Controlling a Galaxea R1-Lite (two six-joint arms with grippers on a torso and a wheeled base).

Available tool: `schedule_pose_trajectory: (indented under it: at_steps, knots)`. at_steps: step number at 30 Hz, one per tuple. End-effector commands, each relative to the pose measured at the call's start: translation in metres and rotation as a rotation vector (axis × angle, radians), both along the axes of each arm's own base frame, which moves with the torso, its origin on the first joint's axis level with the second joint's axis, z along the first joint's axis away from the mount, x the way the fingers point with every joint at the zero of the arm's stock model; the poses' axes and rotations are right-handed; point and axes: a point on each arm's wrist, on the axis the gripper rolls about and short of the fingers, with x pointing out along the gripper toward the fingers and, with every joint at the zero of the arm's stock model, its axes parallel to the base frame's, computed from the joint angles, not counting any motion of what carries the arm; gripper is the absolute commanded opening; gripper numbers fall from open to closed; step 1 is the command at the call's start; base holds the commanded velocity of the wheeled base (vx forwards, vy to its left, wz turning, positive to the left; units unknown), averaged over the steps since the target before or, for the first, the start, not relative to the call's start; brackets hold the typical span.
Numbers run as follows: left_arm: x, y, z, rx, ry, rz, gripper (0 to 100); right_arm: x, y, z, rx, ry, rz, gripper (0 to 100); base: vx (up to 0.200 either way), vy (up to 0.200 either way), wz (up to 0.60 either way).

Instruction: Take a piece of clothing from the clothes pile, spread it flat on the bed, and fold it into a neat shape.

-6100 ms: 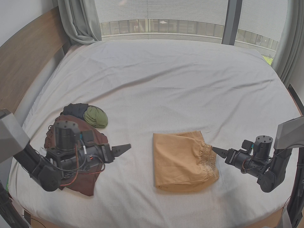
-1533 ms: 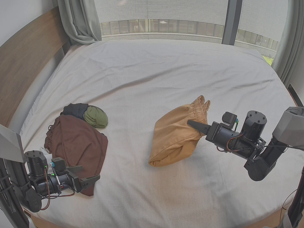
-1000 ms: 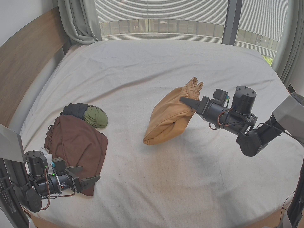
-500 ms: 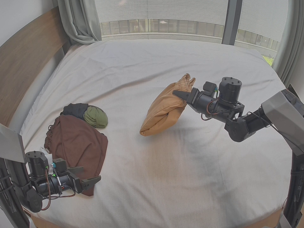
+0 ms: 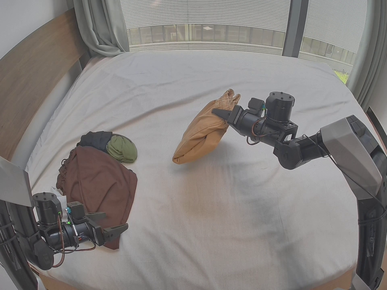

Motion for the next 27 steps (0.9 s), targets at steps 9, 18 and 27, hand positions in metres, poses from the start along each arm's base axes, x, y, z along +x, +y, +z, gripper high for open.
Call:
schedule_pose_trajectory:
  at_steps: [9,18,27]
  knots:
    - [-0.004,0.002,-0.002,-0.002,0.02,0.007,100,0.033,0.009,-0.044,-0.021,0.022,-0.011,0,0.0,0.0,0.0]
    - [-0.004,0.001,-0.003,-0.002,0.026,0.003,100,0.042,-0.031,-0.097,-0.113,0.118,-0.086,0,0.0,0.0,0.0]
    - [-0.004,0.0,-0.002,-0.002,0.024,-0.002,100,0.015,-0.05,-0.13,-0.17,0.174,-0.121,0,0.0,0.0,0.0]
